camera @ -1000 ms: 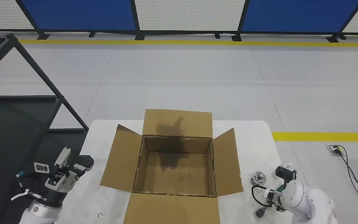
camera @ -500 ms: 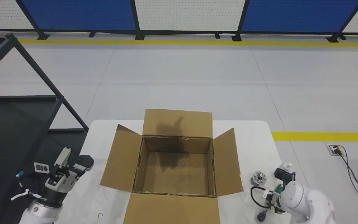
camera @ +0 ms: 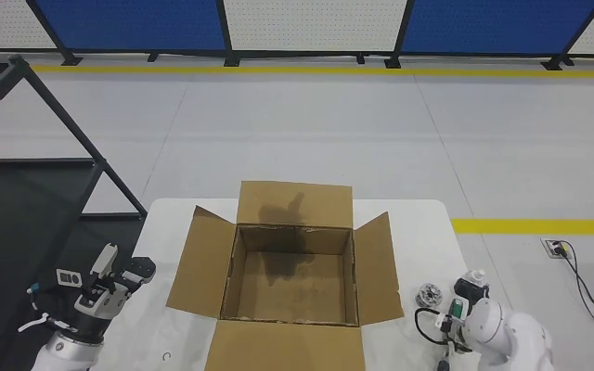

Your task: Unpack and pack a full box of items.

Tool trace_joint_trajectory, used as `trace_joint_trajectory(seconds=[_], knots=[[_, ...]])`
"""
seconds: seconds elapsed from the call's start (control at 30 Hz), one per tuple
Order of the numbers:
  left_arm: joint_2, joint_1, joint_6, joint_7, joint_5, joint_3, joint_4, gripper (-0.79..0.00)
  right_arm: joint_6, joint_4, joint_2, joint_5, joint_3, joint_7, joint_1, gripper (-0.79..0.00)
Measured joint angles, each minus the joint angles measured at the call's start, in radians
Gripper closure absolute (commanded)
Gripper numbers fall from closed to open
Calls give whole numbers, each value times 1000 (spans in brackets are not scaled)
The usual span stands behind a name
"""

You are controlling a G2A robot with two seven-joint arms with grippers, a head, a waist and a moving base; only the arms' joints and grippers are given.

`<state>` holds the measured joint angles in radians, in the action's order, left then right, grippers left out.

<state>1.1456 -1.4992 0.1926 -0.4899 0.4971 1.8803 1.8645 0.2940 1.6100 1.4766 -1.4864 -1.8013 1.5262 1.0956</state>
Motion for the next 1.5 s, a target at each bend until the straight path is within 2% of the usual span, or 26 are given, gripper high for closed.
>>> trace_joint_trajectory(seconds=[0.27, 0.53, 0.67, 0.87, 1.4, 1.5], knots=[[0, 0, 0, 0, 0, 0, 0, -785, -24, 150, 1, 118, -107, 10, 58, 0], [0, 0, 0, 0, 0, 0, 0, -785, -207, 418, -17, 440, -250, -11, 176, 0], [0, 0, 0, 0, 0, 0, 0, -785, -247, 521, -23, 563, -290, -51, 224, 0], [0, 0, 0, 0, 0, 0, 0, -785, -257, 656, -32, 627, -303, -98, 292, 0], [0, 0, 0, 0, 0, 0, 0, -785, -255, 673, -35, 625, -308, -99, 307, 0], [0, 0, 0, 0, 0, 0, 0, -785, -275, 684, -36, 654, -291, -136, 320, 0]])
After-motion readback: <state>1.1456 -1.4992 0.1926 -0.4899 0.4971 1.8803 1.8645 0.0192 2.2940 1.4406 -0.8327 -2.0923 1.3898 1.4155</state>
